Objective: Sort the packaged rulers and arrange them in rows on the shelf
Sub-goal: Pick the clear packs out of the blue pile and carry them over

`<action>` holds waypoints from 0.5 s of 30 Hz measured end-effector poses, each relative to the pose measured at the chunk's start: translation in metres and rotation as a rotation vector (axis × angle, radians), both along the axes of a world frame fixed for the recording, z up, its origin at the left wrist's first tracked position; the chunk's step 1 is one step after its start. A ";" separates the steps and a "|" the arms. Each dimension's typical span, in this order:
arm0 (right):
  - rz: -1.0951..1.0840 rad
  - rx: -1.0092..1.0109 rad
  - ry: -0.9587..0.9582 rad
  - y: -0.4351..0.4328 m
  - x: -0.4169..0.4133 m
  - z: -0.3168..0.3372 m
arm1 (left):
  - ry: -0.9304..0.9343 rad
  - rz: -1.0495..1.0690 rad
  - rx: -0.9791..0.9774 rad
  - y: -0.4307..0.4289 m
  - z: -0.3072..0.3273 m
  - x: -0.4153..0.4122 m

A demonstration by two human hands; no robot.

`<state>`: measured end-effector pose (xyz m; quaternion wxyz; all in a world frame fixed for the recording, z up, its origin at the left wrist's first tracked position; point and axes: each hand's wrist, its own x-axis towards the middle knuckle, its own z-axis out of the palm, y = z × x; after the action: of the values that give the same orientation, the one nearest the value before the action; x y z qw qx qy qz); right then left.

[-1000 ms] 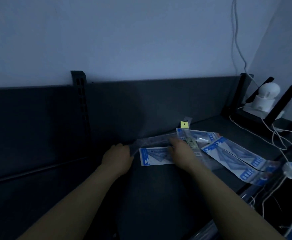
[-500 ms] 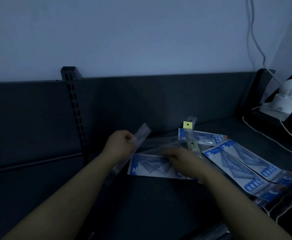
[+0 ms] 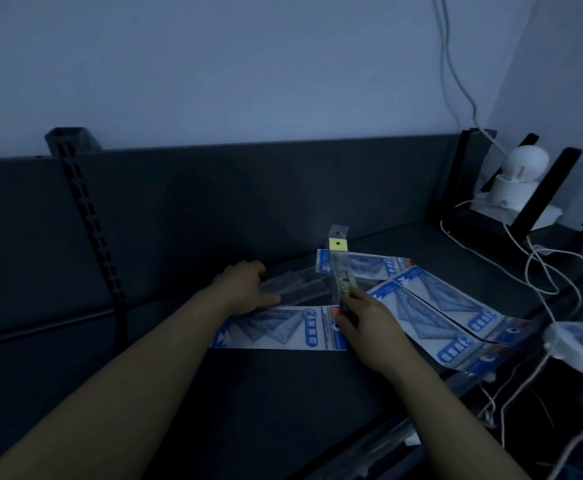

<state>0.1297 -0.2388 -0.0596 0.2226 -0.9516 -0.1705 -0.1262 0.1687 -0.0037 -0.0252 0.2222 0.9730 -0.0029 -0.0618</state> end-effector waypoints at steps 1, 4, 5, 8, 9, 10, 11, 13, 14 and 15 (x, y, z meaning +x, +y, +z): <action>-0.030 -0.019 -0.018 0.000 0.000 -0.001 | 0.003 0.018 -0.045 -0.001 0.000 -0.001; -0.160 -0.137 -0.017 -0.002 0.000 0.001 | 0.038 0.027 -0.096 -0.003 0.001 -0.005; -0.176 -0.148 -0.019 -0.002 -0.001 0.002 | 0.045 0.023 -0.086 -0.003 0.003 -0.007; -0.217 -0.124 -0.062 0.001 -0.001 0.004 | 0.001 0.035 -0.097 -0.001 0.011 -0.009; -0.243 -0.110 -0.068 0.002 -0.001 0.004 | -0.012 0.049 -0.112 0.000 0.014 -0.011; -0.261 -0.102 -0.077 0.003 -0.001 0.004 | -0.017 0.068 -0.130 0.001 0.017 -0.013; -0.267 -0.104 -0.088 0.004 -0.001 0.004 | -0.016 0.090 -0.144 0.003 0.021 -0.014; -0.265 -0.124 -0.116 0.005 -0.002 0.007 | -0.043 0.120 -0.161 0.007 0.025 -0.016; -0.268 -0.133 -0.129 0.005 -0.003 0.009 | -0.068 0.136 -0.174 0.008 0.027 -0.018; -0.274 -0.137 -0.134 0.005 -0.003 0.011 | -0.090 0.152 -0.188 0.009 0.029 -0.019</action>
<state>0.1263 -0.2337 -0.0490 0.1261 -0.9683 -0.0620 -0.2066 0.1496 0.0058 0.0040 0.3160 0.9471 0.0550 -0.0008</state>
